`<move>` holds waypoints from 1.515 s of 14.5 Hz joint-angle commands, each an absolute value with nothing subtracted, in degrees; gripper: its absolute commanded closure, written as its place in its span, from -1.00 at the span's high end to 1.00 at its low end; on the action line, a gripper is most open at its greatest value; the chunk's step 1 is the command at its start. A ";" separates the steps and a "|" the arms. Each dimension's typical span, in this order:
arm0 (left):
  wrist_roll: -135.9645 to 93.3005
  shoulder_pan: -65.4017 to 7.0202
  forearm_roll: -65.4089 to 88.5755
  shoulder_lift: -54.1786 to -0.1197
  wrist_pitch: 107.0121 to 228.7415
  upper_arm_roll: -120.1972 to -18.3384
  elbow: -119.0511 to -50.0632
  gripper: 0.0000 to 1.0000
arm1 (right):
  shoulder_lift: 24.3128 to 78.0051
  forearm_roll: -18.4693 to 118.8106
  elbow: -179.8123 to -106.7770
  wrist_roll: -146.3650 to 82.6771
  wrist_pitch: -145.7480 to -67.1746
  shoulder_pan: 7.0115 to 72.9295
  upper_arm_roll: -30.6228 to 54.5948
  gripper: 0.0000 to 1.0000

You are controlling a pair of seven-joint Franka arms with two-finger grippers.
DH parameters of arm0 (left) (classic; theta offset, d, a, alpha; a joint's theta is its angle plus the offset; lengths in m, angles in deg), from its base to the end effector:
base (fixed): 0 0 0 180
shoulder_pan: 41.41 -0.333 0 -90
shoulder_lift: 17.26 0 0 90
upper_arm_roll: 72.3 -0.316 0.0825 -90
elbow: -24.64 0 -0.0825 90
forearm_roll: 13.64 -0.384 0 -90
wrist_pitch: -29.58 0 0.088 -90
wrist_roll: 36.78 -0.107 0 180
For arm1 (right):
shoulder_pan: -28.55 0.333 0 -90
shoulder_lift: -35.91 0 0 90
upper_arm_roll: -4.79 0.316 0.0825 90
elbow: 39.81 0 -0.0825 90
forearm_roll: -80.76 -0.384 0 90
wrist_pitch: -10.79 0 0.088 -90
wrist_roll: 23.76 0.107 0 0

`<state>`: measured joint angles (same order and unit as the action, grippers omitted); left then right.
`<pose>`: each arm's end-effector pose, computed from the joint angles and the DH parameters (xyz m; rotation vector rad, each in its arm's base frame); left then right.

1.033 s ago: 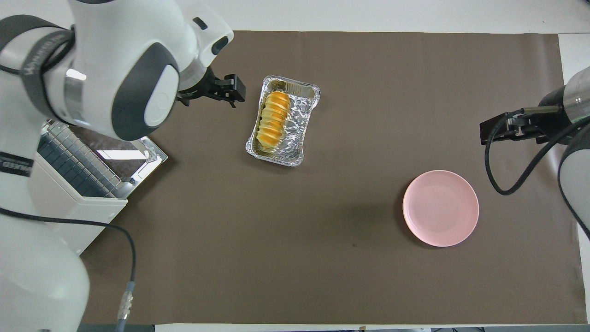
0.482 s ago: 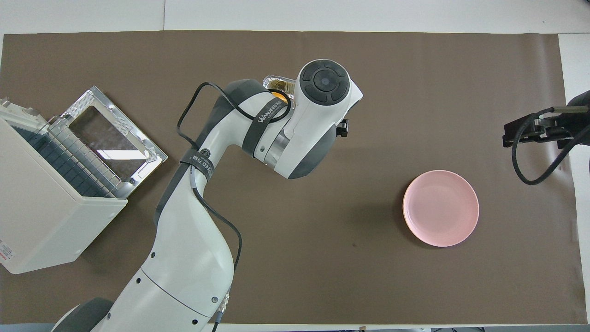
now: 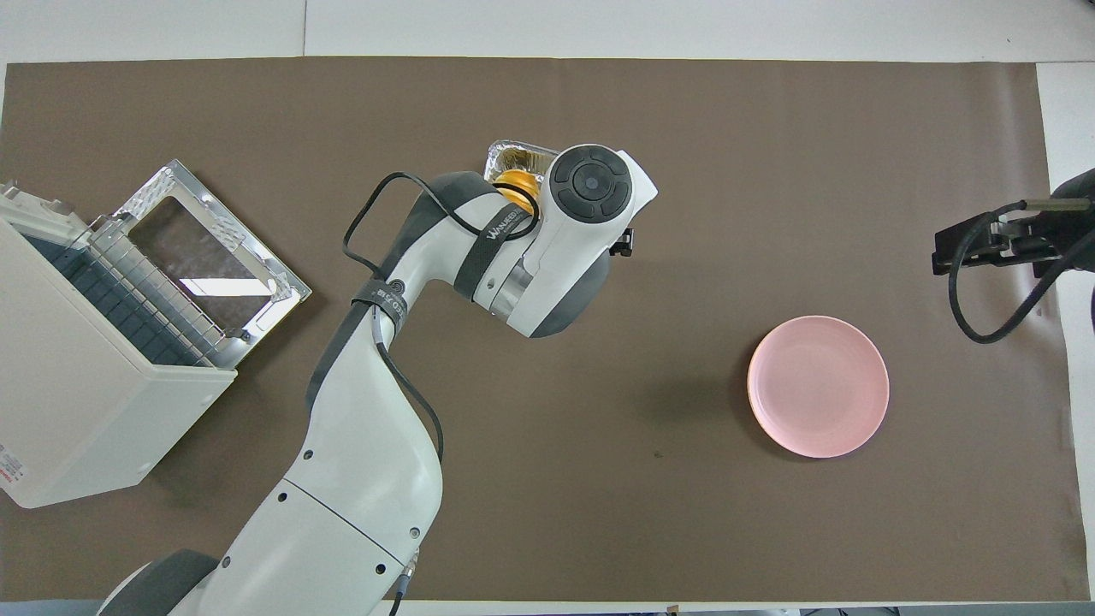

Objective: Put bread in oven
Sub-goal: 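Grasp the foil tray edge with the left gripper and lift it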

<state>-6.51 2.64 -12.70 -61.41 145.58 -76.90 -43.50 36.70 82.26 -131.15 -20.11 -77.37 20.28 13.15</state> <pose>0.5757 -0.4972 0.3331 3.1215 -0.2785 0.1221 0.5540 -0.0026 0.6033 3.1119 -0.0965 -0.1064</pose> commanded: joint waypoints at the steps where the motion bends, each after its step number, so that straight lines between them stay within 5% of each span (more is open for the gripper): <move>1: -6.28 3.33 -13.91 -60.16 148.58 -77.39 -47.42 1.00 | 35.64 82.08 -132.35 -21.03 -77.37 19.23 13.84 1.00; 7: -4.08 4.56 -13.91 -60.24 148.59 -77.39 -47.78 0.09 | 35.11 82.08 -133.50 -21.12 -77.11 19.58 13.84 1.00; 8: -3.12 4.73 -13.91 -60.24 148.67 -77.39 -47.78 -0.27 | 35.11 82.17 -133.50 -21.21 -77.02 19.58 13.84 1.00; 9: -1.98 4.74 -13.73 -60.24 148.41 -77.39 -47.61 -0.94 | 35.03 82.17 -133.32 -21.21 -77.02 19.58 13.84 1.00; 17: 3.73 2.98 -9.86 -58.93 139.83 -80.63 -43.84 -1.00 | 34.67 82.17 -133.23 -21.30 -77.02 19.58 13.84 1.00; 22: 7.78 1.32 -9.07 -50.33 129.80 -87.67 -43.82 -1.00 | 34.67 82.17 -133.23 -21.30 -77.02 19.58 13.84 1.00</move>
<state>6.44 2.70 -10.25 -55.33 133.93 -85.69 -41.74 35.84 82.26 -132.04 -20.11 -77.27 20.29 13.34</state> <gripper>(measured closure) 0.982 0.000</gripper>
